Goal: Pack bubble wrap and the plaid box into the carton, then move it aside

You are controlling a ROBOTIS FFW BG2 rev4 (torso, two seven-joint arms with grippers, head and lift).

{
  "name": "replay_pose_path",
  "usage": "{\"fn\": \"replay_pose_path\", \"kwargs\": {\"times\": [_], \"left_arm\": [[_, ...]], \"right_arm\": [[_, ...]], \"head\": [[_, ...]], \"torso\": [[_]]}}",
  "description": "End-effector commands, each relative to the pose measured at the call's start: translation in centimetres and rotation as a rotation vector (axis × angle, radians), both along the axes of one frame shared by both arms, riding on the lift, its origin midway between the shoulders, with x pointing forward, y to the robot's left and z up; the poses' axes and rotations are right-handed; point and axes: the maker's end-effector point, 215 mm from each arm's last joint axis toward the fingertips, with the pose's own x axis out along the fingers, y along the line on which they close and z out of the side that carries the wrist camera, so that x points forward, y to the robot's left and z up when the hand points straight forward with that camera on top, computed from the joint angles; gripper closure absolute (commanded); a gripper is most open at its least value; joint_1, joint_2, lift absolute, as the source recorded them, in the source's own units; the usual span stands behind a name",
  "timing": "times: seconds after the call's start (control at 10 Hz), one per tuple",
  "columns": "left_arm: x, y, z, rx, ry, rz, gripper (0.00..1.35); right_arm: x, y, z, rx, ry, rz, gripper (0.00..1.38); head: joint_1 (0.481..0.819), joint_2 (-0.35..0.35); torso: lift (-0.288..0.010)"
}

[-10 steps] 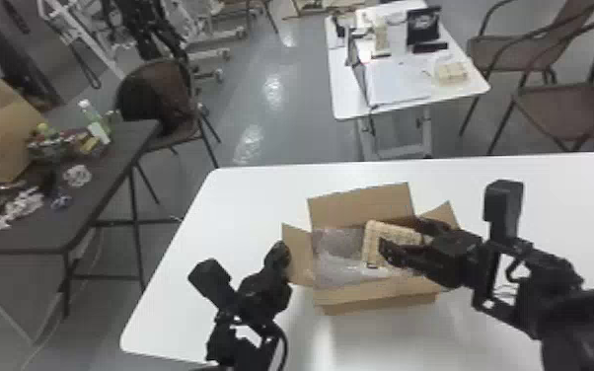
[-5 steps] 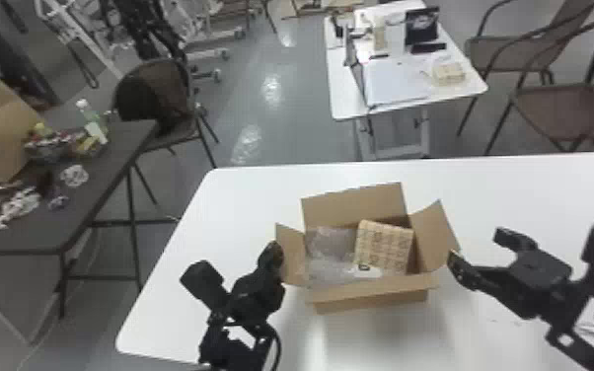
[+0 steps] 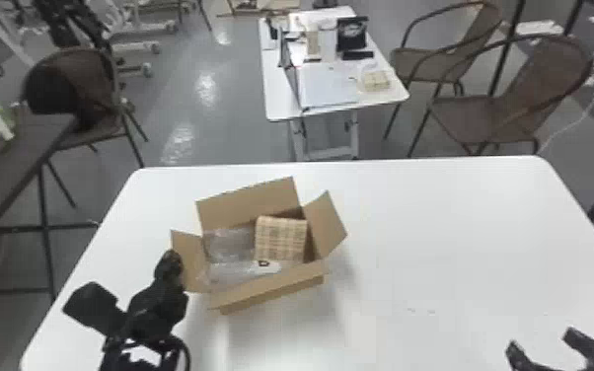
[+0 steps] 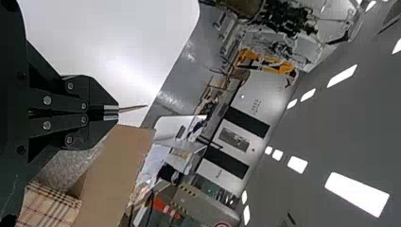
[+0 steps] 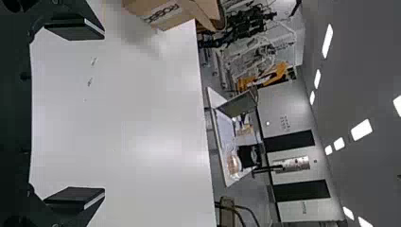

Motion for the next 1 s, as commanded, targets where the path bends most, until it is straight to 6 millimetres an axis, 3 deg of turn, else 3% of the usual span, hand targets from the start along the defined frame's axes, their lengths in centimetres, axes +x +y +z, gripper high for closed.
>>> {"fn": "replay_pose_path", "kwargs": {"times": [0.0,0.2,0.4,0.5,0.7,0.8,0.9], "left_arm": [[-0.7,3.8,0.6,0.010,-0.032,0.114,1.21],[-1.6,10.9,3.0,0.074,-0.084,0.367,1.21],[-3.7,17.7,4.4,0.078,-0.141,0.632,1.21],[-5.0,19.8,4.4,0.061,-0.146,0.740,1.21],[-6.9,21.0,3.1,0.040,-0.112,0.848,1.21],[-7.2,20.0,1.4,-0.003,-0.088,0.871,1.21],[-7.5,19.1,0.1,-0.040,-0.078,0.879,1.08]], "right_arm": [[-1.0,-1.5,-0.1,-0.018,0.007,-0.020,0.13],[-0.6,-0.9,0.2,-0.013,-0.004,0.004,0.13],[0.2,0.3,0.2,-0.013,-0.002,0.054,0.13],[0.5,0.9,0.3,-0.008,-0.003,0.066,0.13],[1.0,1.2,0.5,-0.003,-0.007,0.069,0.13],[1.0,1.2,0.5,-0.003,-0.007,0.069,0.13],[1.3,1.5,0.6,0.001,-0.008,0.073,0.13]], "head": [[0.695,0.138],[0.695,0.184],[0.695,0.301],[0.695,0.328],[0.695,0.350],[0.695,0.350],[0.695,0.350]], "torso": [[-0.027],[-0.027],[-0.027],[-0.027],[-0.027],[-0.027],[-0.027]]}}
